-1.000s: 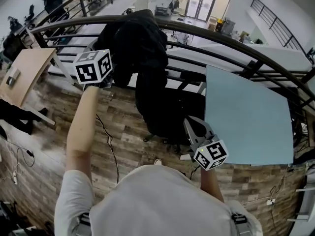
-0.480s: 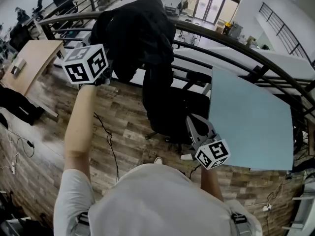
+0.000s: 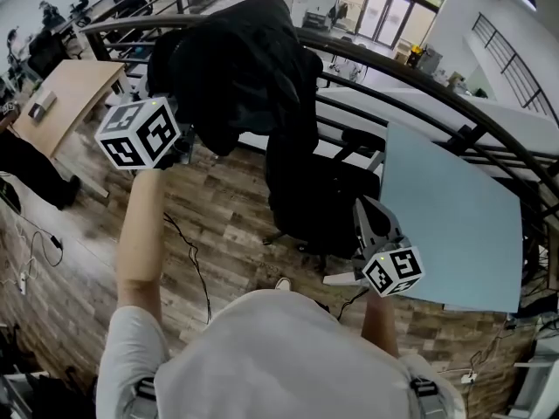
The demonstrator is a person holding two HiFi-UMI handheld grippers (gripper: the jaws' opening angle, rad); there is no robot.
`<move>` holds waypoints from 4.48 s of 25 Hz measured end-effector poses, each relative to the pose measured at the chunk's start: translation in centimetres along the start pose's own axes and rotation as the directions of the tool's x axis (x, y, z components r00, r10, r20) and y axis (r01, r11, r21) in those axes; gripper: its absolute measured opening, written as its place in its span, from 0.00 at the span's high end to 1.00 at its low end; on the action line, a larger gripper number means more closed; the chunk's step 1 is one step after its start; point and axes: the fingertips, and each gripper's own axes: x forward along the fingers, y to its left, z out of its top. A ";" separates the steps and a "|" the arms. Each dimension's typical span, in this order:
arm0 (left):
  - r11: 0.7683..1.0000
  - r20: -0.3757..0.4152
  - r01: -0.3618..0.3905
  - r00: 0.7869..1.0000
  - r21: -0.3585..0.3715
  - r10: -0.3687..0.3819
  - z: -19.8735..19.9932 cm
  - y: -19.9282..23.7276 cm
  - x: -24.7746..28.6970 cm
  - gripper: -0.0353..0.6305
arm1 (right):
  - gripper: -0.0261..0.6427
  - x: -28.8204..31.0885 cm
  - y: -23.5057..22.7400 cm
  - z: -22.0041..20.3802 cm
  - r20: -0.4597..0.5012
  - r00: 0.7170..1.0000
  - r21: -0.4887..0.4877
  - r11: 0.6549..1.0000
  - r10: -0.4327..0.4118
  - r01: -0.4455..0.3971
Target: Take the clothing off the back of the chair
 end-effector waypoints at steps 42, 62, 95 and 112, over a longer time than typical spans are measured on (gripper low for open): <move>0.900 -0.272 -0.424 0.882 -0.103 0.385 -18.8 6.3 -25.0 0.76 | 0.93 5.9 -0.8 1.6 0.002 1.000 -0.010 1.000 0.001 -0.001; 0.914 -0.232 -0.387 0.907 -0.123 0.352 -17.0 7.1 -23.3 0.76 | 0.93 6.1 -0.8 1.5 -0.002 1.000 -0.011 1.000 -0.019 0.019; 0.927 -0.204 -0.343 0.929 -0.152 0.310 -14.5 6.0 -25.5 0.76 | 0.93 1.2 1.8 1.5 0.014 0.997 -0.002 0.997 -0.080 0.080; 0.946 -0.202 -0.265 0.953 -0.188 0.227 -16.3 5.9 -26.9 0.76 | 0.93 -4.0 5.2 1.0 0.040 0.978 -0.061 0.976 -0.206 0.208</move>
